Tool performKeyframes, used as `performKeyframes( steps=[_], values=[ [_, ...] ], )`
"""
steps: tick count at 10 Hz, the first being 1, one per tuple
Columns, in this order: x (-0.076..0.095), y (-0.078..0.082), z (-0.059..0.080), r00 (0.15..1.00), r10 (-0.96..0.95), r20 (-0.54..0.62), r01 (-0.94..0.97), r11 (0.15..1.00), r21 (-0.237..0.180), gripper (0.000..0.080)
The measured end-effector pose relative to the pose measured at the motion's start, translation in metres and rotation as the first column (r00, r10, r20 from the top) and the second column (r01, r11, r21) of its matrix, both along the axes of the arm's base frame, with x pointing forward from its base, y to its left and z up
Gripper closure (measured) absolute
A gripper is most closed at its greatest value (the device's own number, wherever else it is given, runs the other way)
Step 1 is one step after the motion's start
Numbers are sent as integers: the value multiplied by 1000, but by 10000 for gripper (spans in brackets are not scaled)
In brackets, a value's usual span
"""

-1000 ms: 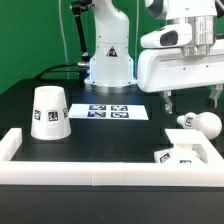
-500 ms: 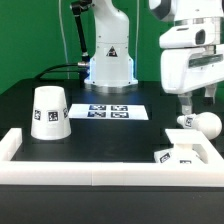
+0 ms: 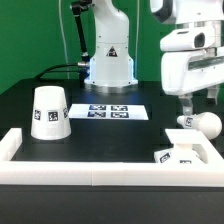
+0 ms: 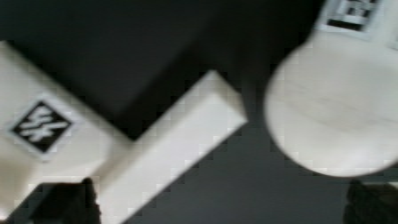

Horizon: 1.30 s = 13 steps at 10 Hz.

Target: Assemble lamp

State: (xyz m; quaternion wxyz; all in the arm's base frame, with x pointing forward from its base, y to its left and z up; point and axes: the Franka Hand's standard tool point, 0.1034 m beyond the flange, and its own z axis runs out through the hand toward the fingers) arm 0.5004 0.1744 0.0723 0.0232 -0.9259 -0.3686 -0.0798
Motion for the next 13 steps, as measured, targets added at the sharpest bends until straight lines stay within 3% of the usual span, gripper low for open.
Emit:
performKeyframes(
  steps=[2,5,7,8,9,10,13],
  values=[
    [-13,17,-5,1000,-1,3,1,1000,10,101],
    [-16,17,-8,1000,4,2,-4,1000,9,101],
    [-24,24,-9,993,-25,-117,21,999,-35,101],
    [-26,27,-6,985,-45,-167,32,996,-81,101],
    [-26,29,-5,985,-35,-172,18,995,-100,101],
    [-34,26,-7,971,-37,-237,3,989,-146,101],
    [-36,15,-1,925,-59,-376,-37,969,-243,101]
  ],
)
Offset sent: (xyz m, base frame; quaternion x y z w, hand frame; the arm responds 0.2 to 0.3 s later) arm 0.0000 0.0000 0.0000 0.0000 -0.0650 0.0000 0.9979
